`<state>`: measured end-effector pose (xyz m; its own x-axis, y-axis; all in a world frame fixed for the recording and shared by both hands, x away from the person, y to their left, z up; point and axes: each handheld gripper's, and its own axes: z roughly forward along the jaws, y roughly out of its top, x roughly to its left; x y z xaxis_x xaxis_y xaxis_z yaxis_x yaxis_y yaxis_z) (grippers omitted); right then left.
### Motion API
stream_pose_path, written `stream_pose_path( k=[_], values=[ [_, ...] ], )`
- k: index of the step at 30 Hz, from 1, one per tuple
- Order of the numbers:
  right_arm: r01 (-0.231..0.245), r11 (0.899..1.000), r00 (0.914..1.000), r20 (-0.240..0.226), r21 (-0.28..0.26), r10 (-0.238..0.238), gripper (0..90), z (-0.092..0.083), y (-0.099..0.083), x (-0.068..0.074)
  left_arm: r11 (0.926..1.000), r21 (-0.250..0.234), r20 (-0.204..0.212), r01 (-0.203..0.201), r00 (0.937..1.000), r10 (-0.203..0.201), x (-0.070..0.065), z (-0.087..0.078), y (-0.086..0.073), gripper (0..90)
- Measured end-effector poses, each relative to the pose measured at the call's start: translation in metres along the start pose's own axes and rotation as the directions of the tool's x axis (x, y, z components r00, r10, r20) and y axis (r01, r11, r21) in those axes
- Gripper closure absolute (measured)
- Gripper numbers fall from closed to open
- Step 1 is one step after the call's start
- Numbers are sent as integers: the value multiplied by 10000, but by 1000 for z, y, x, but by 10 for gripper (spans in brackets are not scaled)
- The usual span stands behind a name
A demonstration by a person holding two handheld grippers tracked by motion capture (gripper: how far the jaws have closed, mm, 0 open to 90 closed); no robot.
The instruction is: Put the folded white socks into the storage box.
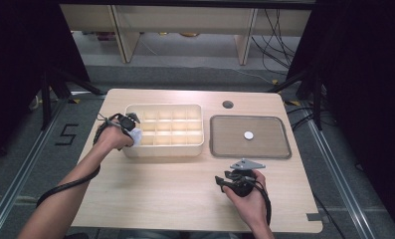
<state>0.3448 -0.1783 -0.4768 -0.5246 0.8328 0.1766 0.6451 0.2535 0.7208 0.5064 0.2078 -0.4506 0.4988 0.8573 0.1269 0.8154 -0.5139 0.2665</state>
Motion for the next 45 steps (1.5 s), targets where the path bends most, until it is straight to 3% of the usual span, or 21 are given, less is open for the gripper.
stream_pose_path(
  k=[3, 8, 9, 15, 23, 25, 26, 27, 28, 29, 30, 31, 32, 33, 34, 37, 38, 41, 45],
  values=[
    [215, 9998, 9998, 35, -34, -215, 558, 1, 0, -2, 9999, -64, 125, 93, 9999, -92, 1, 1, 0, 752],
    [109, 9999, 9999, -80, -113, -110, 556, 1, 1, 1, 9999, -39, 148, 122, 9998, -122, 0, 1, 0, 751],
    [118, 9999, 9999, 22, -13, -118, 555, 0, 1, 1, 10000, -77, 96, -44, 9999, 45, 1, 2, 0, 750],
    [4, 10000, 10000, -55, 7, -4, 551, -1, 2, 1, 9999, 23, 82, -146, 9999, 145, 1, 2, 1, 746],
    [-148, 9999, 9996, -231, 41, 149, 544, 0, 1, 0, 9984, -304, 736, 479, 9962, -456, 10, -3, -3, 691],
    [-88, 9999, 10000, 5, 97, 88, 546, -2, 2, 0, 9988, -356, 662, 332, 9973, -308, 10, -5, -2, 680],
    [-139, 9999, 9999, -58, 58, 140, 547, -1, 2, -1, 9971, -359, 688, 670, 9956, -644, 8, -6, -2, 672],
    [-253, 9996, 9996, -108, 114, 254, 547, -2, 2, 0, 9979, -362, 669, 546, 9964, -521, 8, -8, -2, 661],
    [-1, 10000, 9998, -207, -46, 0, 547, 0, 3, -1, 9974, -338, 686, 630, 9958, -606, 7, -10, -1, 648],
    [41, 10000, 10000, 33, -17, -40, 548, -2, 3, -1, 9985, -450, 638, 319, 9975, -290, 9, -12, -1, 632],
    [35, 10000, 10000, 1, -22, -35, 548, -2, 3, -1, 9970, -552, 731, 534, 9961, -493, 9, -15, -1, 612],
    [-307, 9995, 9994, -128, 40, 307, 548, -2, 2, 1, 9946, -678, 854, 785, 9937, -726, 8, -18, -1, 582],
    [-144, 9999, 9999, -90, -9, 144, 548, -2, 2, -2, 9914, -854, 959, 990, 9912, -908, 8, -21, 0, 537],
    [-222, 9998, 9996, -148, 16, 222, 547, -1, 2, -1, 9918, -856, 996, 944, 9913, -857, 9, -26, 1, 488],
    [-184, 9998, 9998, -96, -2, 184, 548, -1, 3, -2, 9932, -973, 934, 639, 9941, -548, 11, -30, 1, 469],
    [-129, 9999, 9996, -264, -99, 127, 547, 0, 3, -2, 9874, -1345, 1059, 832, 9920, -691, 10, -43, 4, 438],
    [-219, 9998, 9997, -100, 46, 219, 548, -2, 4, -1, 9860, -1550, 951, 607, 9944, -463, 11, -46, 6, 433],
    [-202, 9998, 9998, -93, -30, 201, 547, -2, 4, -3, 9726, -2237, 759, 634, 9960, -474, 12, -50, 15, 423],
    [-385, 9991, 9990, -246, -151, 382, 548, -2, 4, -3, 9753, -2099, 769, 691, 9956, -540, 10, -41, 26, 434]
  ],
)
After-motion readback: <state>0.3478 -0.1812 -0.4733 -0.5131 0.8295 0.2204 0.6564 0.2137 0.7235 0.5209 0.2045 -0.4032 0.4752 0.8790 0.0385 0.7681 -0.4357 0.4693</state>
